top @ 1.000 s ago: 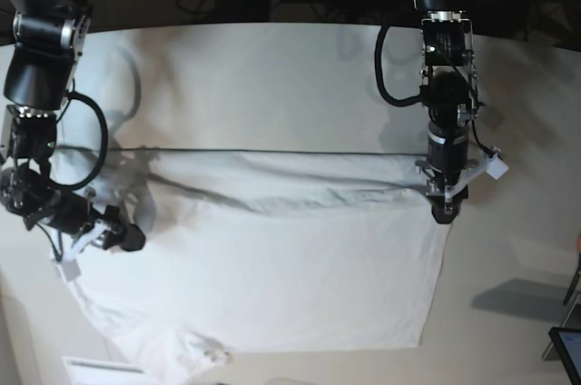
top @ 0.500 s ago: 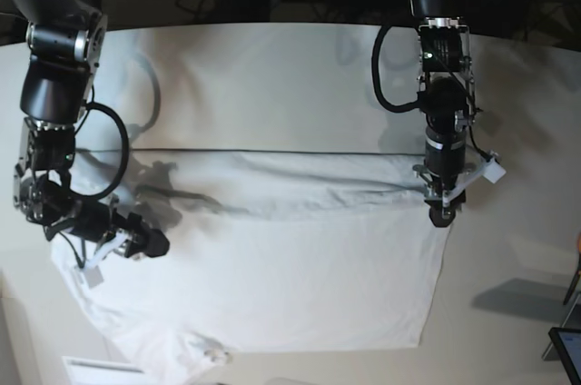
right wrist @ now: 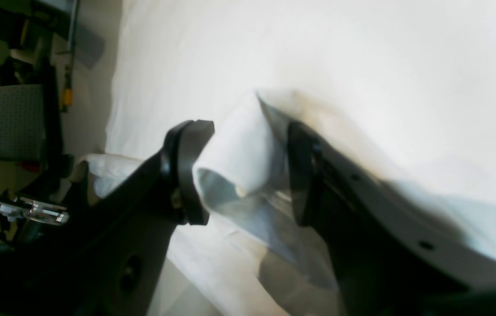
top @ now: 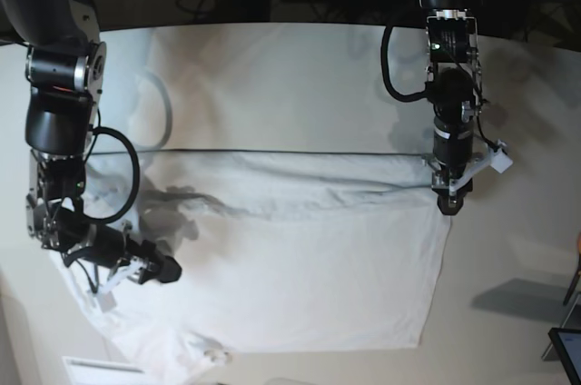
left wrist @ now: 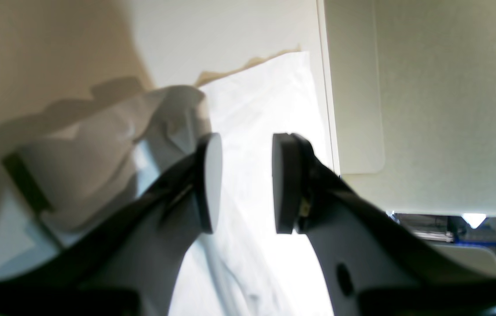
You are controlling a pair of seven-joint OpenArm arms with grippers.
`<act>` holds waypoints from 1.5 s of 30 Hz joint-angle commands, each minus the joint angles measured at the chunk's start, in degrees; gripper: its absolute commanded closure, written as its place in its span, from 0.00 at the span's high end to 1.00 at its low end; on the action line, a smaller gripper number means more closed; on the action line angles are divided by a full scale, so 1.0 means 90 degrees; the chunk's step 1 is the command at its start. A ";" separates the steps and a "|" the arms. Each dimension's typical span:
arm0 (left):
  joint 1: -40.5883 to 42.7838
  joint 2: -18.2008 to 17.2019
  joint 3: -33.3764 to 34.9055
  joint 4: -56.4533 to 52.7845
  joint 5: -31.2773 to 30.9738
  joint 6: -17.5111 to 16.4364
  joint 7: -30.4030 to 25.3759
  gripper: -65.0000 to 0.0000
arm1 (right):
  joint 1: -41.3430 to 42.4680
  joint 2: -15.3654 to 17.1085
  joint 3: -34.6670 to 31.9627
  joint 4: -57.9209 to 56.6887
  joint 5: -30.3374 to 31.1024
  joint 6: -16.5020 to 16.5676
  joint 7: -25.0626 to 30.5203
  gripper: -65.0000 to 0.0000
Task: Fold the T-shirt properly
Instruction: 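Carry the held edge across the shirt toward the hem with both grippers, then open both grippers and raise them off the folded shirt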
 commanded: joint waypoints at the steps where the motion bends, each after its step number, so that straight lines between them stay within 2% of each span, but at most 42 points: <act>1: -0.0064 -0.0093 -0.0010 0.0134 -0.0006 -0.0124 -0.0087 0.29 | 0.0205 -0.0016 0.0033 0.0092 0.0142 0.0051 0.0138 0.41; 6: -0.0064 -0.0103 -0.0010 0.0134 -0.0006 -0.0124 -0.0068 0.29 | 0.0263 -0.0084 0.0013 0.0092 0.0113 -0.0037 0.0177 0.41; 9: -0.0064 -0.0103 -0.0010 0.0144 -0.0006 -0.0124 -0.0058 0.29 | 0.0263 -0.0045 0.0004 0.0131 0.0113 -0.0701 0.0412 0.41; 10: -0.0064 -0.0103 -0.0010 0.0144 -0.0006 -0.0124 -0.0058 0.29 | 0.0263 -0.0016 0.0043 0.0131 0.0113 -0.0818 0.0451 0.41; 16: -0.0083 -0.0103 0.0000 0.0144 -0.0006 -0.0124 -0.0058 0.29 | 0.0244 0.0375 0.0053 0.0248 0.0133 -0.0877 0.0490 0.40; 20: -0.0122 -0.0103 0.0010 0.0144 -0.0006 -0.0124 -0.0058 0.29 | -0.0225 0.0472 0.0072 0.1098 0.0152 -0.0906 0.0441 0.40; 23: -0.0132 -0.0122 0.0059 0.0144 -0.0006 -0.0124 -0.0048 0.29 | -0.0655 0.0453 0.0219 0.1703 0.0260 -0.1248 0.0265 0.40; 26: -0.0103 -0.0279 0.0078 0.0154 -0.0006 -0.0124 -0.0048 0.29 | -0.1202 0.0404 0.0658 0.2153 0.0709 -0.1687 0.0021 0.40; 30: 0.0024 -0.0474 0.0088 0.0339 -0.0006 -0.0134 -0.0038 0.28 | -0.1739 0.0453 0.0727 0.2817 0.1080 -0.1873 -0.0008 0.39; 32: 0.0112 -0.0542 0.0176 0.0525 -0.0006 -0.0134 -0.0038 0.22 | -0.1983 0.0453 0.0727 0.3022 0.1227 -0.1873 -0.0076 0.34; 34: 0.0181 -0.0630 0.0225 0.0750 0.0174 -0.0134 -0.0038 0.02 | -0.2159 0.0433 0.0727 0.3061 0.1432 -0.1873 -0.0203 0.23; 37: 0.0386 -0.0650 0.0186 0.0984 0.0818 -0.0134 0.0313 0.00 | -0.2345 0.0404 0.0687 0.3061 0.1686 -0.1873 -0.0223 0.02; 40: 0.0640 -0.0650 0.0127 0.1091 0.1316 -0.0134 0.0606 0.00 | -0.2482 0.0345 0.0697 0.3051 0.1764 -0.1873 -0.0203 0.01; 45: 0.1069 -0.0650 0.0127 0.1091 0.1932 -0.0134 0.0606 0.00 | -0.2560 0.0287 0.0687 0.2768 0.1744 -0.1873 -0.0174 0.00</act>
